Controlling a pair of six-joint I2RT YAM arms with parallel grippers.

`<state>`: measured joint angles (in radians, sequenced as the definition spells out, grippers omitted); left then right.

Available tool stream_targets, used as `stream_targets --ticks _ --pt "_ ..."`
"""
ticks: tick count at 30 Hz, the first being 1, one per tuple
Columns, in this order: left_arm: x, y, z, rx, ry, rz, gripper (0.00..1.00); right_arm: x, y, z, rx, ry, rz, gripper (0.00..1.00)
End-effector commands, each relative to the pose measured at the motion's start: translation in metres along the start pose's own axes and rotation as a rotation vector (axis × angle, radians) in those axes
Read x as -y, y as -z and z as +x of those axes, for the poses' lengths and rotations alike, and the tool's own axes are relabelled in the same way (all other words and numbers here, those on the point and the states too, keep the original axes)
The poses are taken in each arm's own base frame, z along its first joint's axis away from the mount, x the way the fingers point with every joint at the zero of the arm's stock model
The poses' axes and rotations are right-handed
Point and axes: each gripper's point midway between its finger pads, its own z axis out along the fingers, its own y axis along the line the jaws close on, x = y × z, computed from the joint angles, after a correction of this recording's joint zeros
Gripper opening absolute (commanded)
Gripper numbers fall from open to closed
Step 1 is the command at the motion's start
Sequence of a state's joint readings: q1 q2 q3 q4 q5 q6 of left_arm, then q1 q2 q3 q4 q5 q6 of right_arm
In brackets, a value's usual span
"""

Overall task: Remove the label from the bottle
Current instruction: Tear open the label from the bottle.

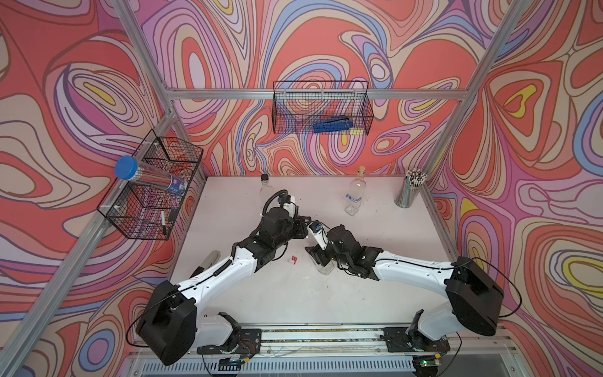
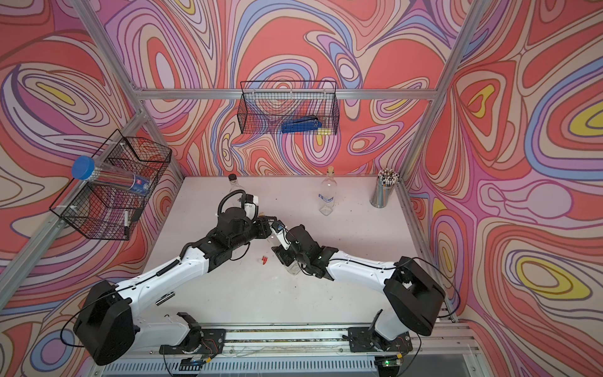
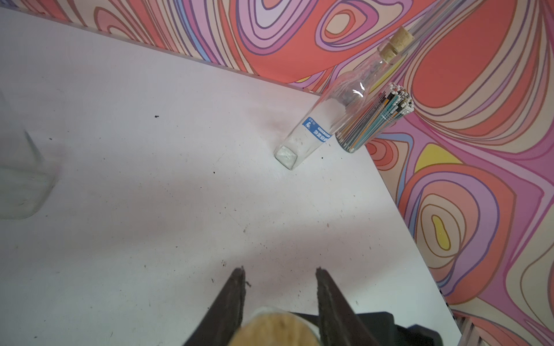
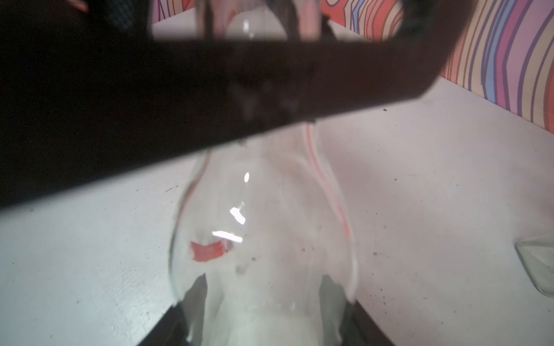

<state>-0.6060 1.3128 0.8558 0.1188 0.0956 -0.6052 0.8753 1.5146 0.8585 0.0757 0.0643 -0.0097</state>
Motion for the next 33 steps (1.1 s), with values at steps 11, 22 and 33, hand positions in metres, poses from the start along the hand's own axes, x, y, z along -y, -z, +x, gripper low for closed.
stream_targets --ticks 11,22,33 --pt "0.033 0.003 -0.019 0.045 -0.008 0.104 0.04 -0.009 0.003 -0.003 0.026 0.056 -0.034 0.00" --pt "0.034 0.004 -0.016 0.042 -0.027 0.119 0.00 -0.009 0.003 -0.006 0.013 0.042 -0.037 0.00" --pt "0.022 0.002 -0.015 0.013 -0.048 0.032 0.00 -0.011 0.022 -0.013 -0.014 -0.038 -0.051 0.93"
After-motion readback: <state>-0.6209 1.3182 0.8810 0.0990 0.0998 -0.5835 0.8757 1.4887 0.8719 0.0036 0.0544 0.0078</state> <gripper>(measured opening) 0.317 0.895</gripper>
